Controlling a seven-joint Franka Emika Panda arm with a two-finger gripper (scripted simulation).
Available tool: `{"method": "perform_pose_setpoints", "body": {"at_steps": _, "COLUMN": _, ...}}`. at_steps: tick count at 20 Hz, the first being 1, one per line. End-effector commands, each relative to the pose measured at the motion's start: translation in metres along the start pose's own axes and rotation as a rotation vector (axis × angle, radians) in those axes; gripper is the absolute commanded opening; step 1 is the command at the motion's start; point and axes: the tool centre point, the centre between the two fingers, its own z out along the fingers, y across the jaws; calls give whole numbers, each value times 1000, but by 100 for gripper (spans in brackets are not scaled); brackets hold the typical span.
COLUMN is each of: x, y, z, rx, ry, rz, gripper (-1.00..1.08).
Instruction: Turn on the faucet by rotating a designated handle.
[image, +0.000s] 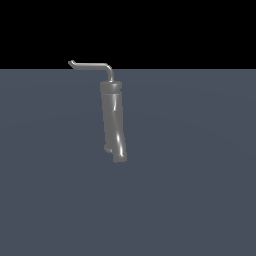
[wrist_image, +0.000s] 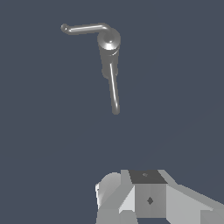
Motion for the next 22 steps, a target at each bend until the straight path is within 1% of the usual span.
{"method": "perform_pose_setpoints", "body": {"at_steps": 1, "x": 0, "y": 0, "z": 0, "rx": 0, "ry": 0, "rz": 0, "gripper": -100}}
{"method": "perform_pose_setpoints", "body": {"at_steps": 4, "x": 1, "y": -1, "z": 0, "rx": 9, "ry": 0, "rz": -1, "gripper": -100}}
{"method": "perform_pose_setpoints", "body": {"at_steps": 8, "x": 2, "y": -6, "z": 1, "rx": 41, "ry": 0, "rz": -11, "gripper": -100}}
{"method": "perform_pose_setpoints", "body": {"at_steps": 10, "x": 1, "y": -8, "z": 1, "rx": 50, "ry": 0, "rz": -17, "gripper": -100}}
{"method": "perform_pose_setpoints", "body": {"at_steps": 16, "x": 2, "y": -7, "z": 1, "rx": 49, "ry": 0, "rz": -12, "gripper": -100}}
{"method": "perform_pose_setpoints", "body": {"at_steps": 22, "x": 12, "y": -9, "z": 3, "rx": 51, "ry": -2, "rz": 31, "gripper": -100}}
